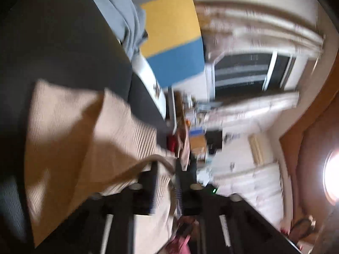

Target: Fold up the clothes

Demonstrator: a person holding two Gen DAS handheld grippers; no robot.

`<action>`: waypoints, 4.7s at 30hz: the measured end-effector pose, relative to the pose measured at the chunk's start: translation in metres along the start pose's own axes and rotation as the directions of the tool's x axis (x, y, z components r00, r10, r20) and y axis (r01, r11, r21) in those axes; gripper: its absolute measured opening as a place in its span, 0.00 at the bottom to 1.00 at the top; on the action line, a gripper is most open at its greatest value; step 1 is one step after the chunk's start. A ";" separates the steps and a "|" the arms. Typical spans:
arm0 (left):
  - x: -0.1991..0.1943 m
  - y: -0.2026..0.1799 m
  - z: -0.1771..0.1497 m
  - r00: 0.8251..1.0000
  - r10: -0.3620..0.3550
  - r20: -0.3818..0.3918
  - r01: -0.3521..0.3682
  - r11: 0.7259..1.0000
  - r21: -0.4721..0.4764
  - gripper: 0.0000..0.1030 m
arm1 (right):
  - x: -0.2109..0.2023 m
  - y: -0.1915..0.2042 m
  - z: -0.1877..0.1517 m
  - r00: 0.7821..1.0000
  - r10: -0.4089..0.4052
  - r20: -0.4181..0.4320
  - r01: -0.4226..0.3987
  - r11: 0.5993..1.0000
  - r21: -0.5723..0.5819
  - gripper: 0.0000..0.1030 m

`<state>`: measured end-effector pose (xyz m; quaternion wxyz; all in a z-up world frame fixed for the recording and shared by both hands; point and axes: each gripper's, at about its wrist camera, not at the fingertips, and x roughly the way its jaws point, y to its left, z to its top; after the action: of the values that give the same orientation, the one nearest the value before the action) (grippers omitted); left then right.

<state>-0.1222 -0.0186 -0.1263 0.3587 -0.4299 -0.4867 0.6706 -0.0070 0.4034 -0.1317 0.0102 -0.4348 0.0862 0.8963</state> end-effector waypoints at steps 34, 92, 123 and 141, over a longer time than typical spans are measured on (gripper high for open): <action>0.005 -0.003 0.000 0.729 0.672 0.129 -0.641 0.604 0.474 0.05 | -0.015 -0.011 -0.013 0.995 -0.090 -0.049 0.084 0.991 -0.104 0.26; -0.012 -0.034 -0.102 0.771 0.615 0.165 -0.589 0.592 0.550 0.37 | -0.044 0.127 -0.093 0.981 0.193 -0.006 -0.190 0.958 -0.215 1.00; 0.181 -0.113 -0.230 0.788 0.584 -0.194 -0.093 0.425 0.900 0.45 | -0.065 -0.058 -0.127 0.710 0.704 0.003 -0.690 0.695 0.204 1.00; 0.195 -0.097 -0.226 0.764 0.619 -0.182 -0.141 0.436 0.889 0.46 | -0.082 -0.066 -0.135 0.649 0.668 -0.365 -0.658 0.733 0.173 1.00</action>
<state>0.0205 0.2611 -0.1125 0.4596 -0.4593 0.1165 0.7511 0.1554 0.4513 -0.1595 -0.3305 -0.5476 0.2502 0.7269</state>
